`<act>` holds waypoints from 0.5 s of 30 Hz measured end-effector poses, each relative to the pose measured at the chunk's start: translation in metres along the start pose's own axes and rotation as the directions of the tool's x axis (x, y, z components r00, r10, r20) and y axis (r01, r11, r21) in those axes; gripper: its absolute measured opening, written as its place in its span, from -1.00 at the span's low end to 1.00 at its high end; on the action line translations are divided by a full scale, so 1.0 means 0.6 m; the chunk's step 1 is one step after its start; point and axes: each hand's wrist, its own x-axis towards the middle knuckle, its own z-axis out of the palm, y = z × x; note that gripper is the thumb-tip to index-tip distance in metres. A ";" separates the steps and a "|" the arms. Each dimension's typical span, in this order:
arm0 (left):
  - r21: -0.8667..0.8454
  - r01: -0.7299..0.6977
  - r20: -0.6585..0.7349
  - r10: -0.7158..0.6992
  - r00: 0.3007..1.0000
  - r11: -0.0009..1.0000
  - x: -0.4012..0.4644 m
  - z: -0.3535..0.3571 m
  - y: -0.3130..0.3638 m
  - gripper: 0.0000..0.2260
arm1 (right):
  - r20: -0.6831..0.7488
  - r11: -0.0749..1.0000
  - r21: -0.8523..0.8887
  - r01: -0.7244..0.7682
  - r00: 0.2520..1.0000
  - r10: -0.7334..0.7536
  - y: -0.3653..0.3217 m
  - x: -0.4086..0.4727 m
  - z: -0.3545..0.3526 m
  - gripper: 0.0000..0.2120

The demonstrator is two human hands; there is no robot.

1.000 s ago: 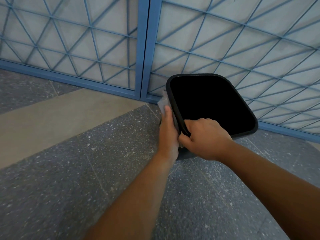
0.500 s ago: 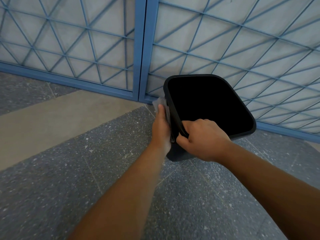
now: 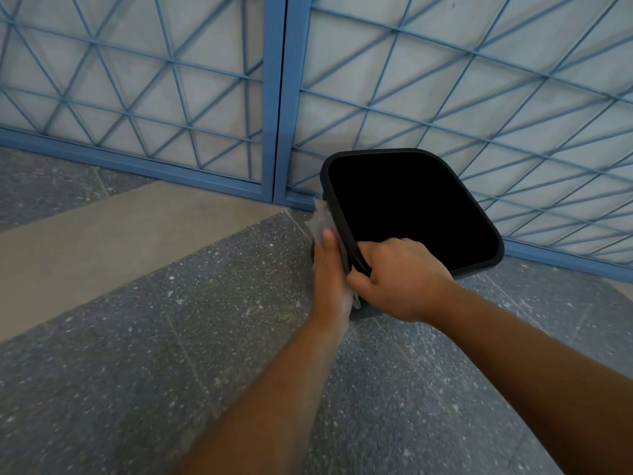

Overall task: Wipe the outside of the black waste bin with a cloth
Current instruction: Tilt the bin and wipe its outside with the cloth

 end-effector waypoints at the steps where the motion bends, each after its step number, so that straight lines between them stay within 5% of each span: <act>1: 0.009 0.027 -0.021 -0.027 0.999 1.000 0.004 -0.006 0.001 -0.42 | -0.001 1.000 -0.006 0.001 1.000 -0.001 0.000 0.000 0.001 -0.74; 4: -0.011 0.081 -0.059 -0.081 0.995 0.997 0.042 -0.012 0.022 -0.48 | -0.009 1.000 -0.018 0.000 1.000 0.000 -0.001 0.004 0.002 -0.74; 7: 0.012 -0.012 -0.003 0.012 1.000 1.000 0.023 -0.003 0.030 -0.51 | -0.006 1.000 0.001 -0.003 1.000 0.003 -0.001 0.006 0.003 -0.75; 13: 0.056 0.004 -0.035 -0.002 0.999 0.998 0.039 -0.028 -0.020 -0.20 | -0.002 1.000 -0.001 -0.005 1.000 0.005 -0.004 0.004 -0.002 -0.75; 15: 0.023 0.017 -0.063 -0.015 0.998 1.000 0.051 -0.017 0.009 -0.26 | -0.005 1.000 0.008 -0.007 1.000 0.007 -0.002 0.004 -0.001 -0.75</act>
